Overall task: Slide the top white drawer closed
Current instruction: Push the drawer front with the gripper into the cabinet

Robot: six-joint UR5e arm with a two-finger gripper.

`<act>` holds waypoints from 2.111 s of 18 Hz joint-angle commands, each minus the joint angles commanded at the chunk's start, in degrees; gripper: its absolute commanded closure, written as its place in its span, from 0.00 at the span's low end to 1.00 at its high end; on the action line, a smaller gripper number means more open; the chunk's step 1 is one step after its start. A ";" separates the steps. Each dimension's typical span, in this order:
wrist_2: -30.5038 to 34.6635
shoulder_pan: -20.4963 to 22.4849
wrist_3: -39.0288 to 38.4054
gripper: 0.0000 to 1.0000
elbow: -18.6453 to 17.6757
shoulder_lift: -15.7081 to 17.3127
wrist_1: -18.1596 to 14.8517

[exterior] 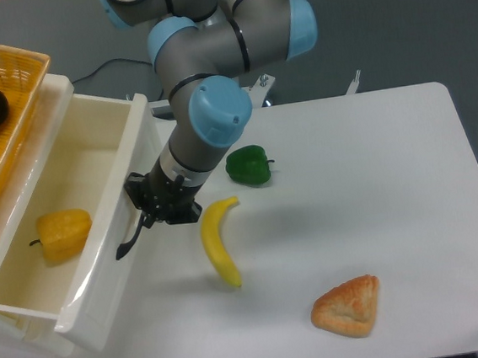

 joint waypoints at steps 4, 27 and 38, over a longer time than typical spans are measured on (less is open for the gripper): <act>0.00 -1.49 -0.61 0.93 0.00 0.09 -0.62; -1.41 -5.98 -3.78 0.93 0.09 1.14 -0.09; -2.02 -7.56 -3.69 0.93 0.26 1.05 0.00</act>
